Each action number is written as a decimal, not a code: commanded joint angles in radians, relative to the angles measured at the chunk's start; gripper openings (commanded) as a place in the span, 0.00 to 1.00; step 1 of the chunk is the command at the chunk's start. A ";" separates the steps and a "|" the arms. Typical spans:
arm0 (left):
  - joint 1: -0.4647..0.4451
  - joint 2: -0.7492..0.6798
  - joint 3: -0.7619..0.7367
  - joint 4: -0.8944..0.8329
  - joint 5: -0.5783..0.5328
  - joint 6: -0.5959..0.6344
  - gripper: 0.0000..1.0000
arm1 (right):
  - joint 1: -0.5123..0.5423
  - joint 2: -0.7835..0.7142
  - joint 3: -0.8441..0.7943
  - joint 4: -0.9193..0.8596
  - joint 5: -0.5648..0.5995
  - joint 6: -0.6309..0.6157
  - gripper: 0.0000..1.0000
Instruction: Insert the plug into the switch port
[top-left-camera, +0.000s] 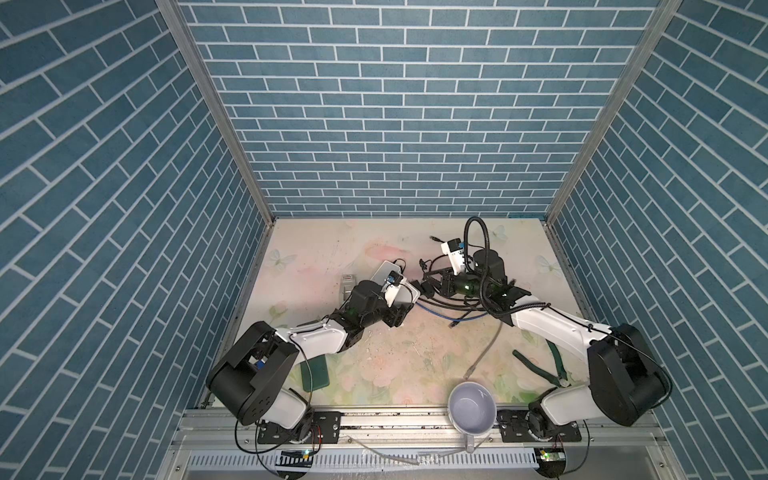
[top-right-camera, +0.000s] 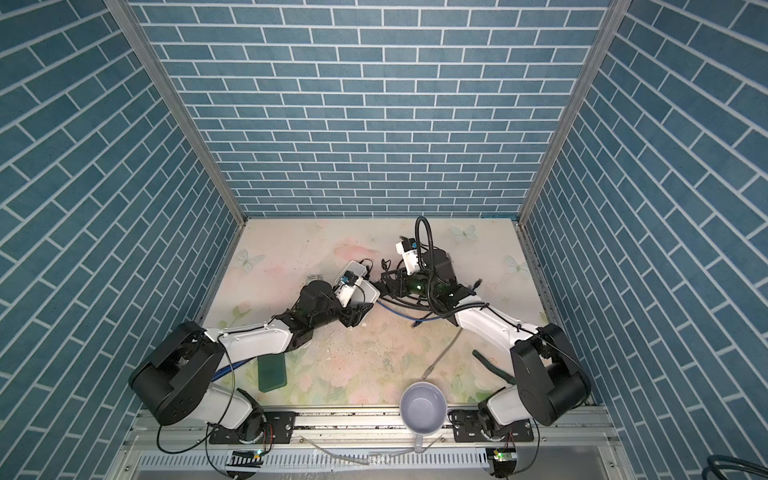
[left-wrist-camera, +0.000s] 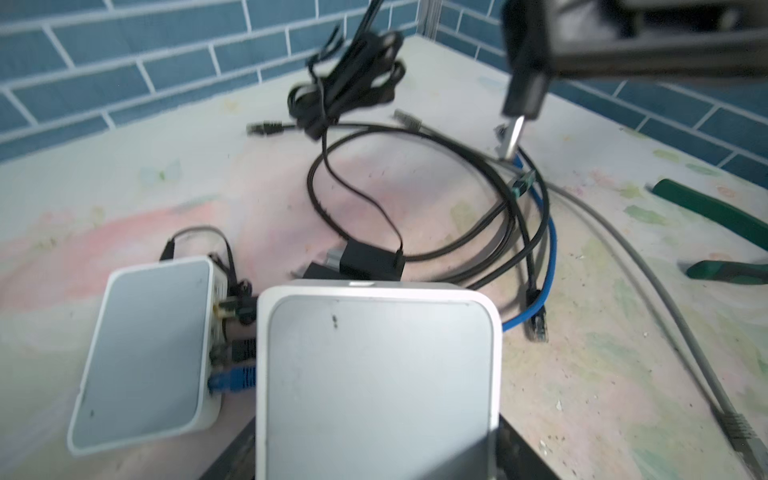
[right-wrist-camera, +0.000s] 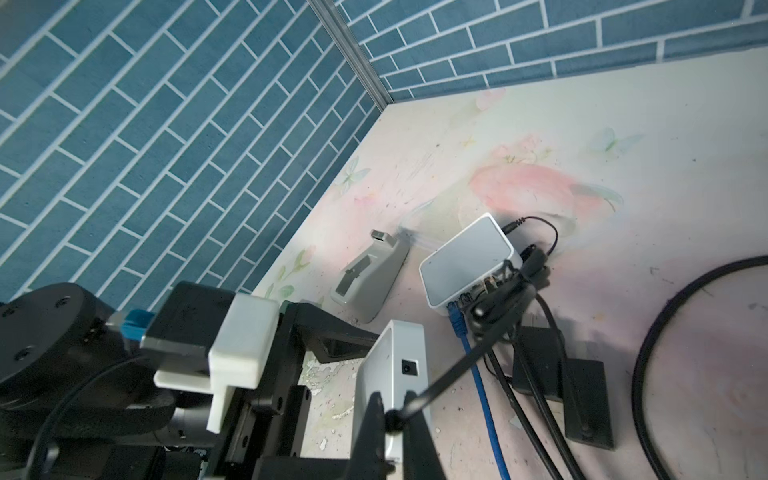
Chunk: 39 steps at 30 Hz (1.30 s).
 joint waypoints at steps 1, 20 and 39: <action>-0.008 0.015 -0.033 0.282 0.062 0.098 0.40 | -0.001 -0.036 -0.027 0.023 -0.012 -0.036 0.00; -0.007 0.156 -0.104 0.703 0.149 0.219 0.39 | -0.001 -0.093 -0.047 0.055 -0.009 -0.068 0.00; -0.007 0.165 -0.084 0.698 0.163 0.217 0.38 | 0.004 -0.049 -0.057 0.102 -0.088 -0.034 0.00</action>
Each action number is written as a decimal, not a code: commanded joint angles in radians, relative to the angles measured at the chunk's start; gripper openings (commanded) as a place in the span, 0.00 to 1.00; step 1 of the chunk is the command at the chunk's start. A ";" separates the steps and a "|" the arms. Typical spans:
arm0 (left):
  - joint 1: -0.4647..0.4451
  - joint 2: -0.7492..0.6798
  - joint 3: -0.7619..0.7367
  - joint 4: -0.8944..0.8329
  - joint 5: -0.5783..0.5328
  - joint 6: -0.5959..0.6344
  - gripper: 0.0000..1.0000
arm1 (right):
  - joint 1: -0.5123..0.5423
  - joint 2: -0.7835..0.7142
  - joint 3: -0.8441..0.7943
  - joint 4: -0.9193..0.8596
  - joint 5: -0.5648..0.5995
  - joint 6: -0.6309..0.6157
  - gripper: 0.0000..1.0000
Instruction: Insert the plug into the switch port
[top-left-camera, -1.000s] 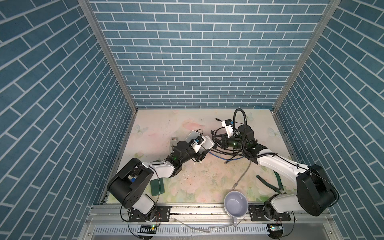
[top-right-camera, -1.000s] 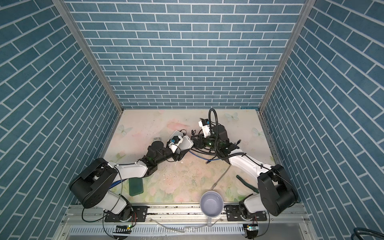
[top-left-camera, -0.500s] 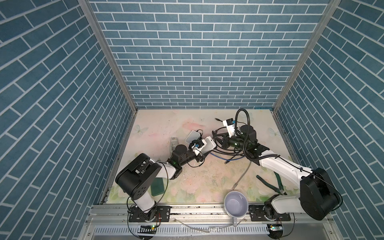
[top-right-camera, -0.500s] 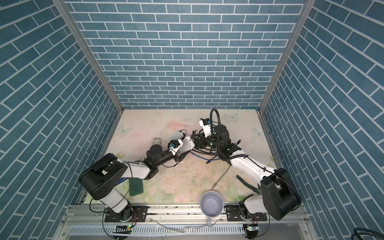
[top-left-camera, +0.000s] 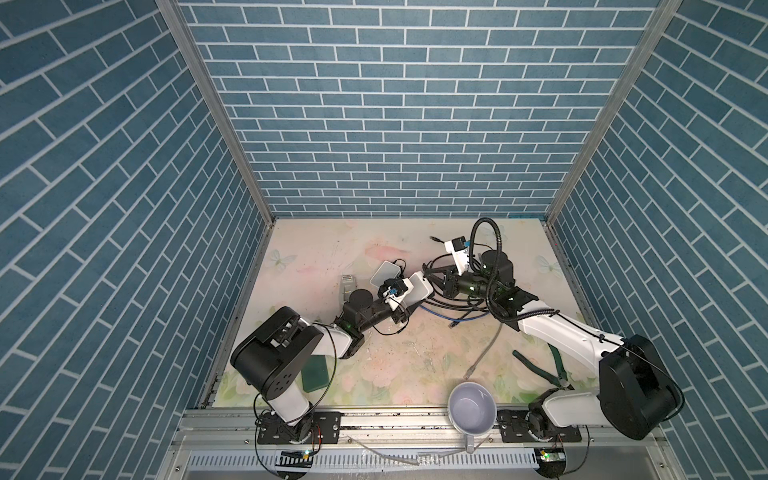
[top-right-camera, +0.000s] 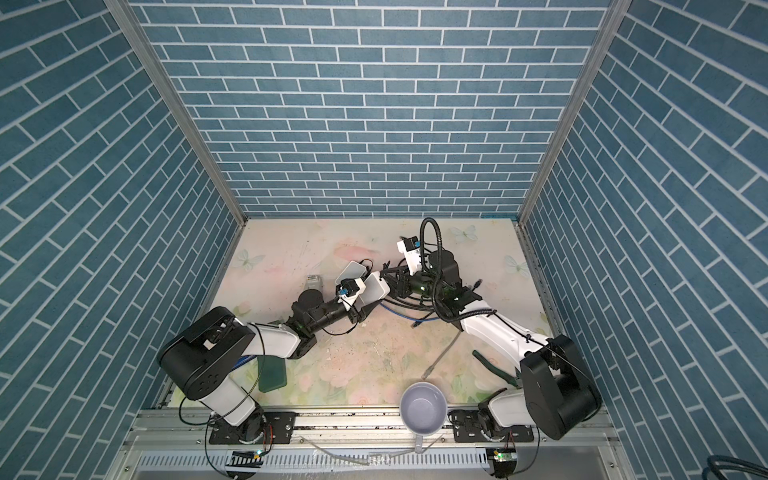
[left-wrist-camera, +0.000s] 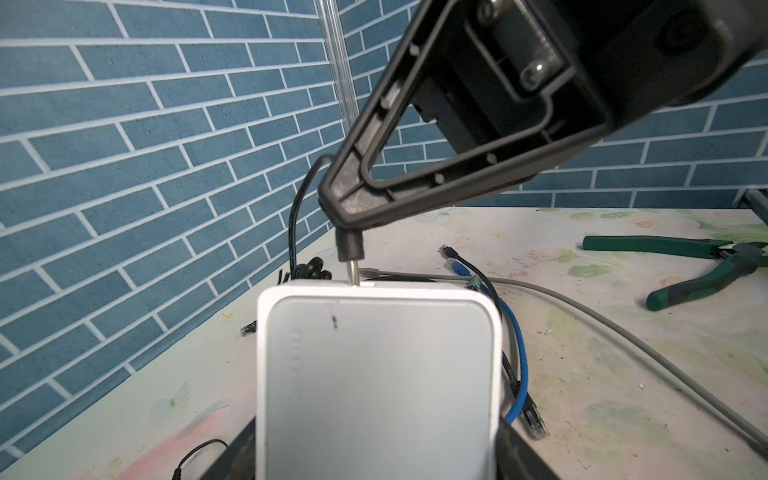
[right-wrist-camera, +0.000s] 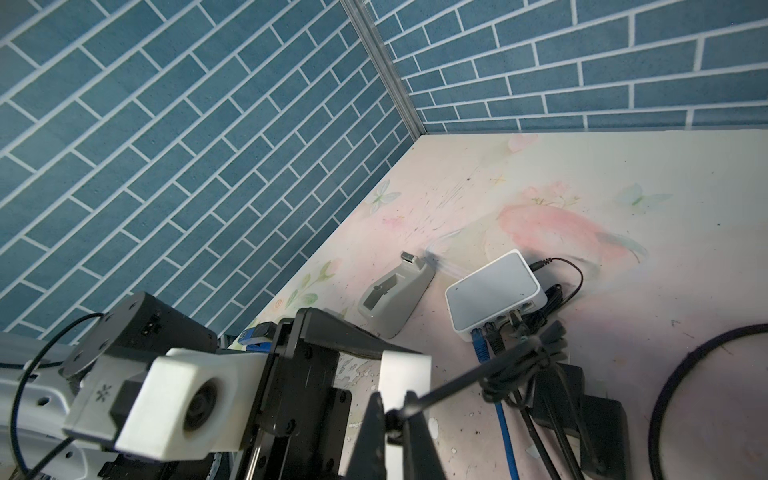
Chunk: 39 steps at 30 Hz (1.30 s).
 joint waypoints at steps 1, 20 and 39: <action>-0.003 0.010 0.012 0.058 0.011 0.004 0.38 | 0.005 0.016 -0.027 0.025 -0.023 -0.006 0.00; -0.001 0.005 0.009 0.082 0.001 -0.003 0.38 | 0.010 0.000 -0.059 -0.050 -0.009 -0.053 0.00; -0.002 -0.071 0.146 0.131 0.086 -0.074 0.36 | 0.079 0.120 -0.012 -0.133 0.034 -0.050 0.00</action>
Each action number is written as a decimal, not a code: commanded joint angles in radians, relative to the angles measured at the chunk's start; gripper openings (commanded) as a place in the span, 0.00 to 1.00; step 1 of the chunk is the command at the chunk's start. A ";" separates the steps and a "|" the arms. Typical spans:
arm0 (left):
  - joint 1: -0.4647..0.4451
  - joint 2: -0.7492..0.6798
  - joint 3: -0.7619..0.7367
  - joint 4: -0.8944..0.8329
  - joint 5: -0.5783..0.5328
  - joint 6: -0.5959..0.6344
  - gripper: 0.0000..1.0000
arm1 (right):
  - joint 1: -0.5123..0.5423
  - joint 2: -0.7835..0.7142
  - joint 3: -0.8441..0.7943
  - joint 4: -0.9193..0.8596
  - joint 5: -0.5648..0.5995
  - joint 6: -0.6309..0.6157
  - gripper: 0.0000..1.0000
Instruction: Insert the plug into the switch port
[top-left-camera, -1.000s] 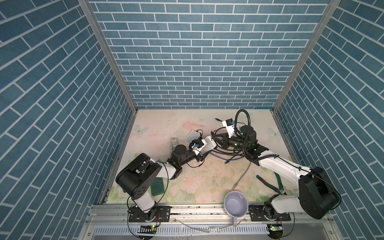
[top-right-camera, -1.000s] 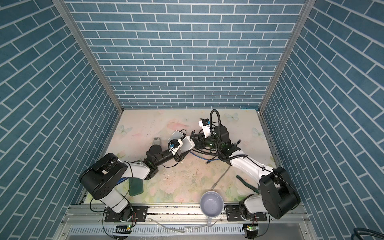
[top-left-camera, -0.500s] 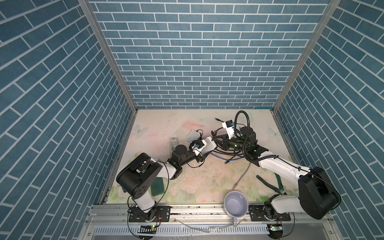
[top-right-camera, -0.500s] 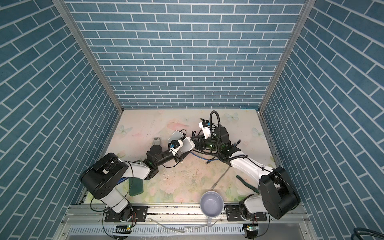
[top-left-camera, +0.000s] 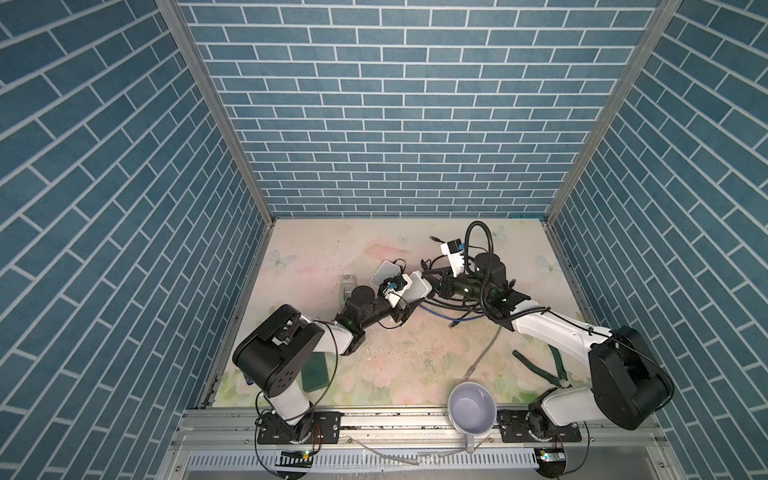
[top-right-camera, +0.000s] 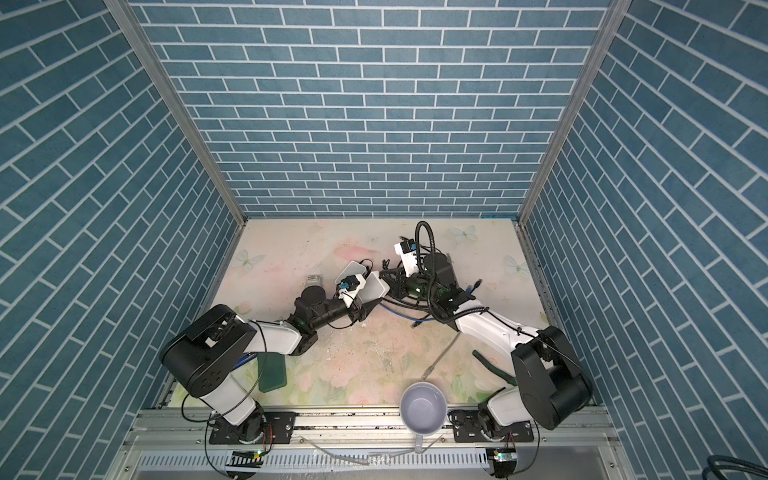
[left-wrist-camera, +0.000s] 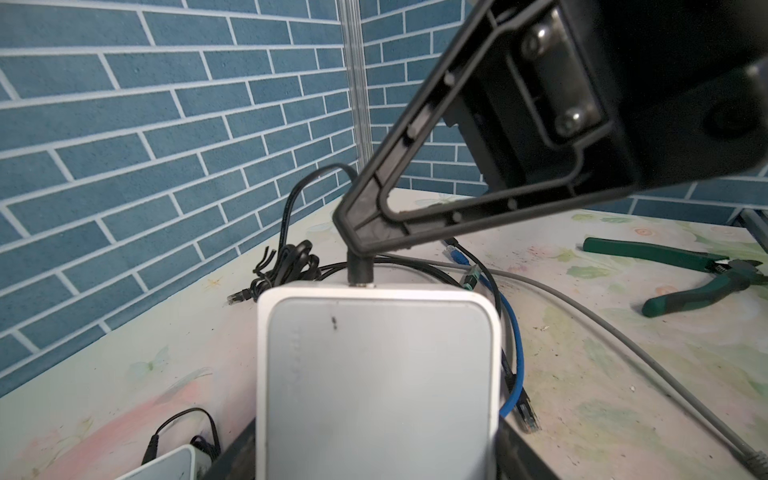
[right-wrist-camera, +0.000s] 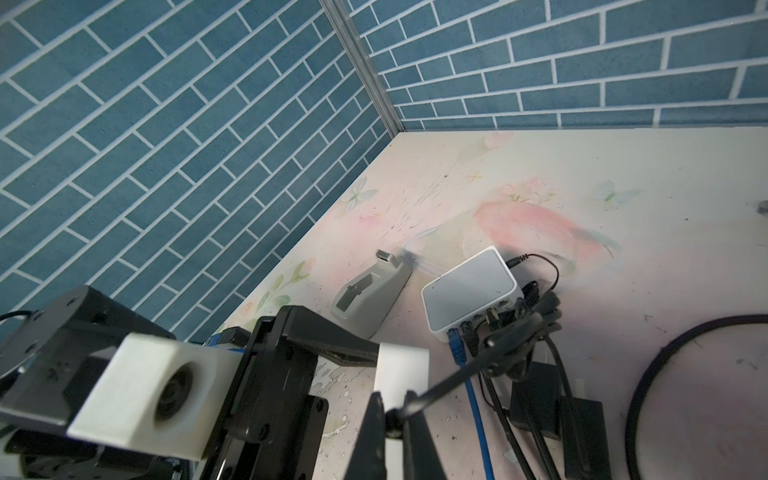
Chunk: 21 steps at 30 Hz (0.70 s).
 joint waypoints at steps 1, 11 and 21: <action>-0.016 -0.089 0.107 0.218 0.082 0.014 0.36 | 0.051 0.066 -0.002 -0.168 -0.058 -0.020 0.00; -0.014 -0.093 0.147 0.268 0.121 0.048 0.36 | 0.067 0.117 0.026 -0.184 -0.099 0.003 0.00; 0.007 -0.094 0.112 0.276 0.095 0.053 0.36 | 0.075 0.159 0.046 -0.212 -0.097 0.017 0.00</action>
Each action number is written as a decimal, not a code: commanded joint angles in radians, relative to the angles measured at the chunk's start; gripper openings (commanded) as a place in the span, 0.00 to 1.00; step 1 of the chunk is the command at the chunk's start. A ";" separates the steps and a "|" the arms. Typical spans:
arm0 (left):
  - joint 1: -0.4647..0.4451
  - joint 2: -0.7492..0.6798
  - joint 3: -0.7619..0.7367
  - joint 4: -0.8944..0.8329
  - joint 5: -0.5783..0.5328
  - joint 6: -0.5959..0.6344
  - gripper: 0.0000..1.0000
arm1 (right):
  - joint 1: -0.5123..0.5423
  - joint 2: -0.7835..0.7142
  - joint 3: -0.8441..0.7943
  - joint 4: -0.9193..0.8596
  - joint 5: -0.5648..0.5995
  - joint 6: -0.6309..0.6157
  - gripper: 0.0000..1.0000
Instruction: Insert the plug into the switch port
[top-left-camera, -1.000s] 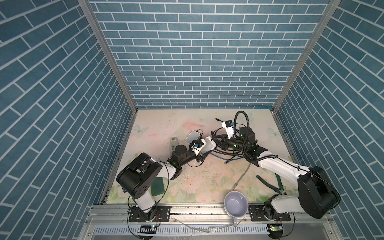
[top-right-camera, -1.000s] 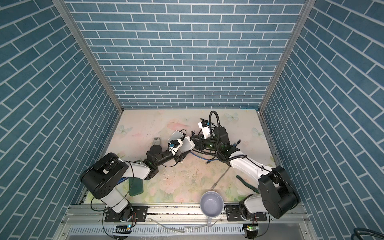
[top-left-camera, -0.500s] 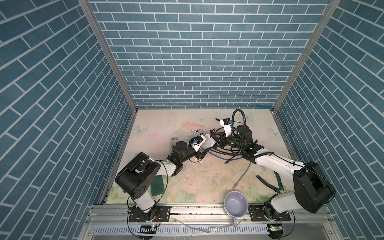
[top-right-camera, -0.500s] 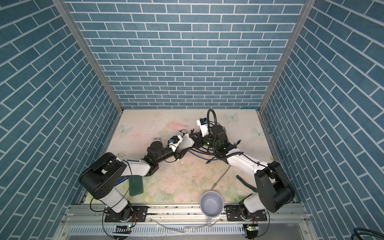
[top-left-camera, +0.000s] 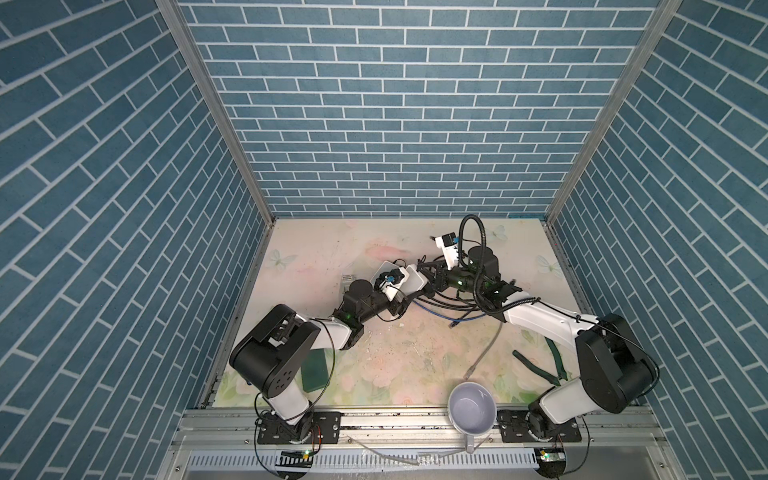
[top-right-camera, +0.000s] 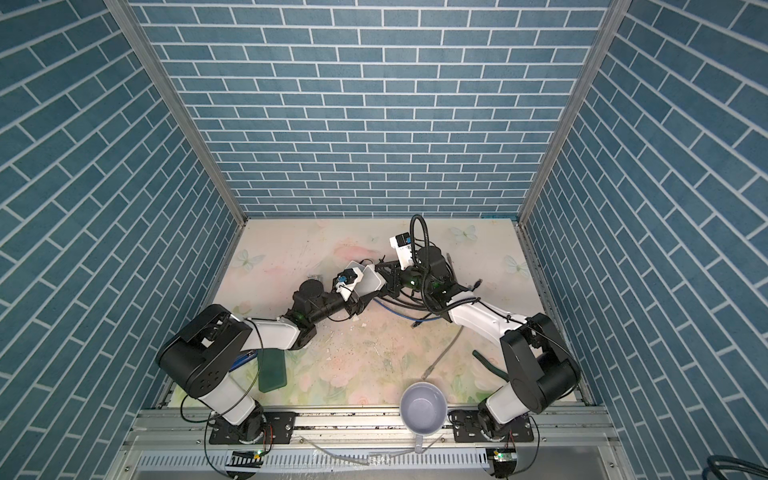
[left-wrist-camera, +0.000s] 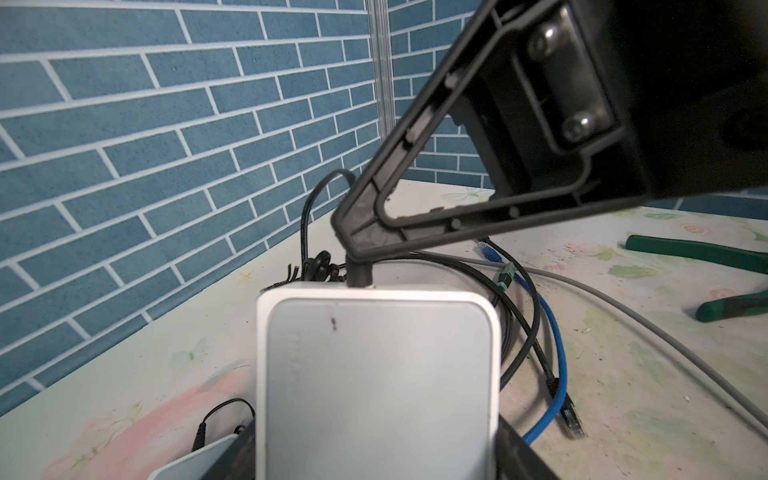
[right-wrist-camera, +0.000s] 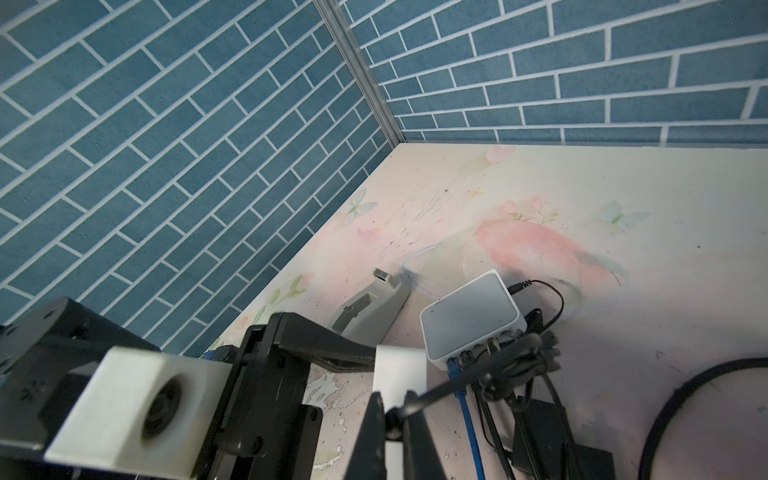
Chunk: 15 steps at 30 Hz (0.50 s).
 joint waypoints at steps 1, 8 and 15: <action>-0.031 -0.080 0.069 0.321 0.112 0.019 0.36 | 0.069 0.066 -0.025 -0.224 -0.080 0.012 0.00; -0.040 -0.124 -0.038 0.092 0.037 -0.070 0.36 | 0.060 0.031 0.032 -0.248 0.020 -0.005 0.09; -0.113 -0.191 -0.051 -0.374 -0.099 -0.069 0.37 | 0.040 -0.028 0.098 -0.369 0.076 -0.086 0.23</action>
